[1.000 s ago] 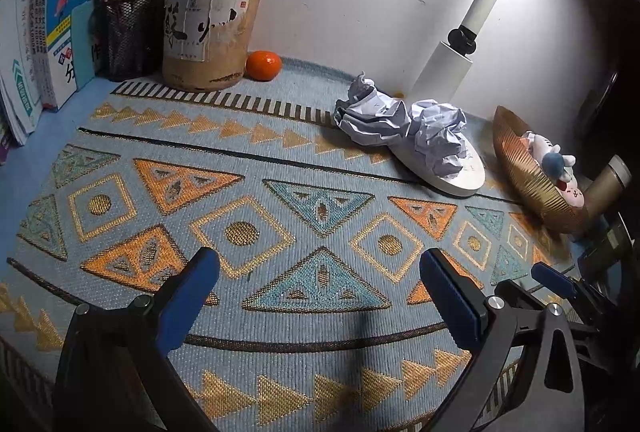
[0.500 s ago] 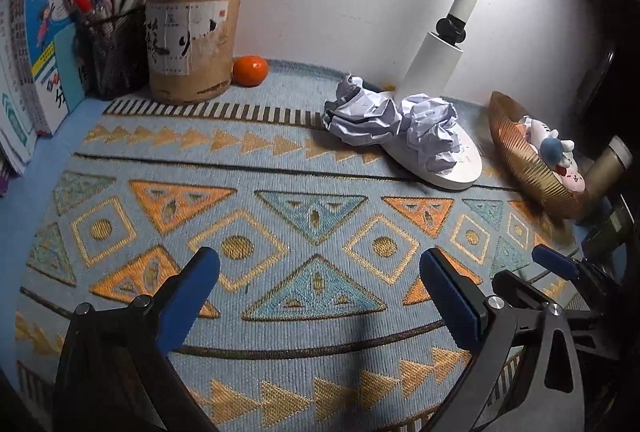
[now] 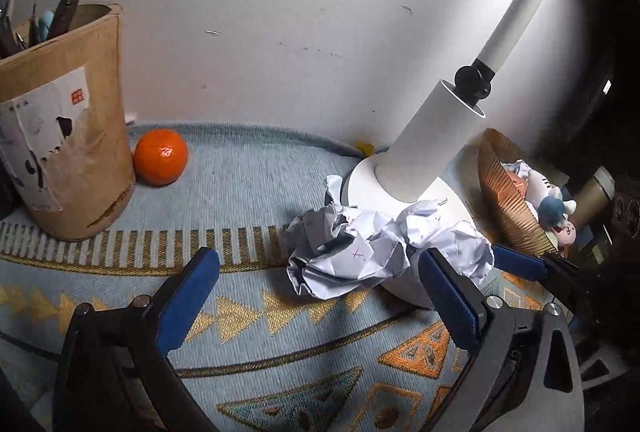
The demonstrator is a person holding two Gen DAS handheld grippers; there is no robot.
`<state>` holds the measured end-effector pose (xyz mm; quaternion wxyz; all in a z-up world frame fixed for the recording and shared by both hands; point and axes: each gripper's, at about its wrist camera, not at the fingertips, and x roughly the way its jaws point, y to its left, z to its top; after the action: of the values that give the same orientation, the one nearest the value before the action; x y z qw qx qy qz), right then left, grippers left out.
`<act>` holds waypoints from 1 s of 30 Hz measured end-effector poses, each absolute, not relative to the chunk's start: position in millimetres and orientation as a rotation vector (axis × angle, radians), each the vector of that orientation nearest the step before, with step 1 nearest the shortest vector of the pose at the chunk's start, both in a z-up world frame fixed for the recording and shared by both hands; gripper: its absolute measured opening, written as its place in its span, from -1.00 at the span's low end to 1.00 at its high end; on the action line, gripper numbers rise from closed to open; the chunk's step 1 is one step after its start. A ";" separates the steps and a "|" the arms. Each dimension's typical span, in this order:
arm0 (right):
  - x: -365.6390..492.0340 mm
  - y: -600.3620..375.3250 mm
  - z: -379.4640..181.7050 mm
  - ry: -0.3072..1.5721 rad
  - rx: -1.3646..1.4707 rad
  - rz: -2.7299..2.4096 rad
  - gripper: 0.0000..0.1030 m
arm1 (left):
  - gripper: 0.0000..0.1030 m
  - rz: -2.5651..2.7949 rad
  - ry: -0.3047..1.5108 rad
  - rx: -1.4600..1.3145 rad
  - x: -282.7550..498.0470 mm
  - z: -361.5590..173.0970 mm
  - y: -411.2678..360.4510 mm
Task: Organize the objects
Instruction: 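Move both open tools toward the crumpled paper balls by the lamp base, then grasp a crumpled paper ball with the left tool while the right tool grasps another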
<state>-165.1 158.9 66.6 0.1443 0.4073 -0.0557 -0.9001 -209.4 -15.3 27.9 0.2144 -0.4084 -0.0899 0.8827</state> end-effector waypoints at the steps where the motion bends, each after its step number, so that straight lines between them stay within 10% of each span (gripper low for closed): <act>1: -170.4 158.8 62.3 -0.174 1.182 -2.590 0.71 | 0.91 2.453 -0.239 -1.140 -213.6 25.4 -12.5; 8: -177.0 159.6 53.3 -0.153 1.160 -2.587 -0.14 | 0.43 2.380 -0.249 -1.170 -222.3 15.1 -0.2; 12: -170.5 165.6 60.3 -0.167 1.128 -2.609 -0.17 | 0.16 2.411 -0.212 -1.120 -214.1 21.7 3.0; 30: -31.7 214.7 114.9 -0.161 1.042 -2.769 -0.17 | 0.14 2.327 -0.090 -0.973 -100.3 83.8 66.3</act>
<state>-31.7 214.7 114.9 0.0893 0.3502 -0.0542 -0.9308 -100.3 66.3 83.8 0.3040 -0.3673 -0.0341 0.8784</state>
